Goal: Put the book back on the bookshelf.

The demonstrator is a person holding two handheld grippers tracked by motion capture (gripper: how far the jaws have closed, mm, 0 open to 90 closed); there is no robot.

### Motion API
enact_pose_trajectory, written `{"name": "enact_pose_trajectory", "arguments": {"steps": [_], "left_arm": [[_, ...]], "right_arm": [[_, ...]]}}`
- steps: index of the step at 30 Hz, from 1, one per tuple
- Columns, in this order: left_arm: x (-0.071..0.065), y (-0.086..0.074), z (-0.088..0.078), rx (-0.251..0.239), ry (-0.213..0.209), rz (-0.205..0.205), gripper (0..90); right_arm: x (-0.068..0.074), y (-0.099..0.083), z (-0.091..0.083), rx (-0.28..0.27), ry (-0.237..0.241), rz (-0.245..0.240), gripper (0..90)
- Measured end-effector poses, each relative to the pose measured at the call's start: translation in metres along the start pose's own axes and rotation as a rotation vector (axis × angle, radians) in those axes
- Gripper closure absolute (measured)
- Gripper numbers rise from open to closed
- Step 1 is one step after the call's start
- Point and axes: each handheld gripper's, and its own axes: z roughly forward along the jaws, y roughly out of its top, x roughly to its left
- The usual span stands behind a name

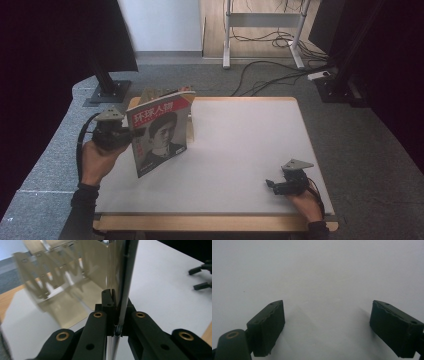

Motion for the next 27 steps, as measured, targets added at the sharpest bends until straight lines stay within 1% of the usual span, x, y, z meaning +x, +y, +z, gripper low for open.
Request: {"name": "enact_pose_trajectory", "arguments": {"steps": [3, 5, 7, 8, 12, 13, 14, 17, 21, 27], "left_arm": [[0.009, -0.006, -0.01, -0.004, 0.025, -0.025, 87.1], [0.016, -0.01, -0.018, -0.007, 0.05, -0.041, 87.1], [0.018, -0.013, -0.023, -0.009, 0.065, -0.049, 87.2], [0.021, -0.015, -0.026, -0.01, 0.076, -0.061, 87.1], [0.028, -0.02, -0.031, -0.013, 0.108, -0.082, 87.1], [0.031, -0.021, -0.032, -0.01, 0.109, -0.086, 87.1], [0.033, -0.021, -0.031, -0.012, 0.123, -0.092, 87.2], [0.039, -0.02, -0.03, -0.016, 0.131, -0.107, 87.1], [0.045, -0.017, -0.023, -0.023, 0.144, -0.127, 87.2], [0.053, -0.007, -0.006, -0.042, 0.155, -0.142, 87.1]], "right_arm": [[0.0, 0.0, 0.0, 0.0, 0.0, 0.0, 11.9], [0.0, 0.0, 0.0, 0.0, 0.0, -0.001, 11.9], [0.0, 0.0, 0.0, 0.0, 0.0, -0.001, 11.8], [0.0, 0.0, 0.0, 0.0, 0.0, 0.0, 11.9], [0.0, 0.0, 0.0, 0.0, 0.0, 0.0, 11.9], [0.0, 0.0, 0.0, 0.0, 0.0, 0.001, 11.8], [0.0, 0.0, 0.0, 0.0, 0.001, 0.0, 11.8], [0.0, 0.0, 0.0, -0.001, 0.0, 0.0, 11.8], [0.0, 0.0, 0.0, -0.001, 0.001, 0.001, 11.8], [0.0, 0.0, 0.0, -0.001, 0.0, 0.001, 11.8]]}}
